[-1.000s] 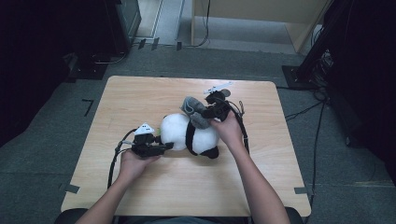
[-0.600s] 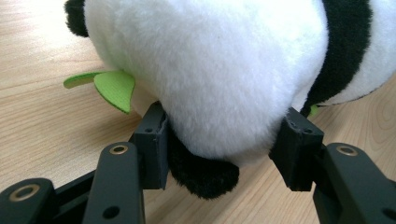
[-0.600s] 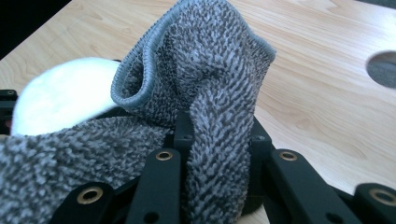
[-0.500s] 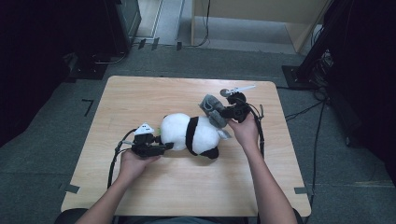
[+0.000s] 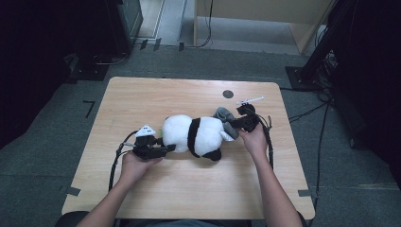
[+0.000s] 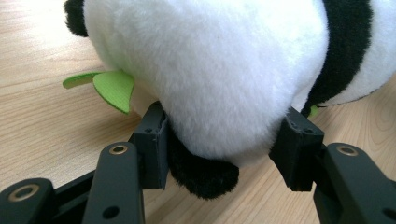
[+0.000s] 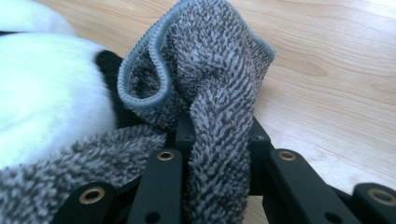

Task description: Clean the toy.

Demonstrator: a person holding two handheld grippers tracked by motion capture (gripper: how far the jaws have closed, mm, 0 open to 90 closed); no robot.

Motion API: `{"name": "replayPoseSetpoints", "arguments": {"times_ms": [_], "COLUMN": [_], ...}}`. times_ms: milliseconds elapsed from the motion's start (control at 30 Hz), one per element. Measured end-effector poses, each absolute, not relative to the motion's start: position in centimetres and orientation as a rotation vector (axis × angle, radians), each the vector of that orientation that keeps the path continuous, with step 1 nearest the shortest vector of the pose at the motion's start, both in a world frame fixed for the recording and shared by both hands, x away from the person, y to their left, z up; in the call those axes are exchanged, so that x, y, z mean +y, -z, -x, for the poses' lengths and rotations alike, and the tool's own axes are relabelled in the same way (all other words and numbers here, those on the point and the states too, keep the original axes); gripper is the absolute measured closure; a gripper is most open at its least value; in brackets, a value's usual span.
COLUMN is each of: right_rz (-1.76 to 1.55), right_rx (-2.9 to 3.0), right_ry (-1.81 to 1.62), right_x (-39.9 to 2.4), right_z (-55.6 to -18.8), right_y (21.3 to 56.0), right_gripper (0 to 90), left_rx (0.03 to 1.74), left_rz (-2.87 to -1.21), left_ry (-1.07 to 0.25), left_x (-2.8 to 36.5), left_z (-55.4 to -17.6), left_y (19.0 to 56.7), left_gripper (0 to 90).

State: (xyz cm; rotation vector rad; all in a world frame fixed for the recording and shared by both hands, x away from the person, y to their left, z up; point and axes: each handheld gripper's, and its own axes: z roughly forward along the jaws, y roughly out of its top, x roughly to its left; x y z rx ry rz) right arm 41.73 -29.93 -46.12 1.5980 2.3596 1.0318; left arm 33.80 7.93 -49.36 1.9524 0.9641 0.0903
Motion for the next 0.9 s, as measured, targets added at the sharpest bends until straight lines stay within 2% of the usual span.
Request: {"name": "replayPoseSetpoints", "arguments": {"times_ms": [100, 333, 633, 900], "right_rz": [-1.586, -1.453, -1.244, -1.105], "right_rx": [2.326, 2.293, 2.395, 2.520], "right_ry": [-1.054, -1.120, -1.159, -1.164], "right_x": [-30.1, -28.7, -21.7, -14.6], "right_z": [-41.7, -41.7, -42.6, -43.5], "right_y": [45.0, 39.8, 34.9, 34.5], "right_gripper": [74.8, 74.8, 74.7, 74.6], "left_rx": [0.963, 0.961, 0.957, 0.956], "left_rz": [-1.954, -1.952, -1.953, -1.958], "left_ry": [-0.090, -0.096, -0.103, -0.103], "left_x": [7.9, 7.9, 7.8, 7.8], "left_z": [-33.8, -33.7, -33.7, -33.7], "left_y": [49.4, 49.3, 49.3, 49.2], "left_gripper": [45.2, 45.2, 45.2, 45.2]}}
